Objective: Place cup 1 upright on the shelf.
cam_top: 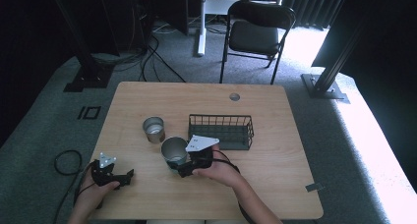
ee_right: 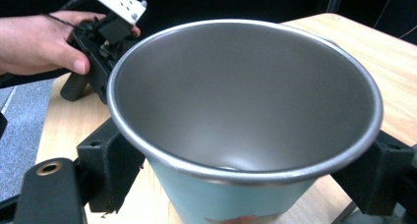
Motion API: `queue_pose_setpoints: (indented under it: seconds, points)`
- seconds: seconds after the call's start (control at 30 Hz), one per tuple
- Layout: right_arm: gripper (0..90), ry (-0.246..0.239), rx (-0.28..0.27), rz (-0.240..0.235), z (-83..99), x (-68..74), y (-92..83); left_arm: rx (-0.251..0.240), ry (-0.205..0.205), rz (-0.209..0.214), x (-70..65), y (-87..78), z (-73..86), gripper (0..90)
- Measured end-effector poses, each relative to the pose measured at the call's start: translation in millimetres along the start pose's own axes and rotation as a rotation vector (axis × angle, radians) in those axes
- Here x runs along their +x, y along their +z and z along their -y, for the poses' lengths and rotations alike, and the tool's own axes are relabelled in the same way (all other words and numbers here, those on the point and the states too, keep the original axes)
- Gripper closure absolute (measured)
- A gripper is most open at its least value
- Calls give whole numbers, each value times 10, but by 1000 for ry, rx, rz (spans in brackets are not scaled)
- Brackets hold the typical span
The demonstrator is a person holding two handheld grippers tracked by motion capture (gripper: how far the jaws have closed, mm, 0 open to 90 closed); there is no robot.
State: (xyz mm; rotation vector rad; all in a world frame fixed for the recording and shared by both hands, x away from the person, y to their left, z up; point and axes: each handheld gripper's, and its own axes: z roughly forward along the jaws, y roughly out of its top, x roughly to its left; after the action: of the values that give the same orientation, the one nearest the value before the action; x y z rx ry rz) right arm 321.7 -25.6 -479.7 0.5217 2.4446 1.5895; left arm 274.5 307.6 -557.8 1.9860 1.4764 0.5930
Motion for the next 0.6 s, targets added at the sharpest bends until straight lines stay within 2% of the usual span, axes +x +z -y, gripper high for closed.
queue_pose_setpoints:
  seconds: [0.37,0.6]
  points:
    - [147,14,-49,30,-236,-46,-192,2,1,1,1,-1,-1,3]
    - [147,24,-79,68,-376,-101,-339,2,0,1,1,-1,-1,3]
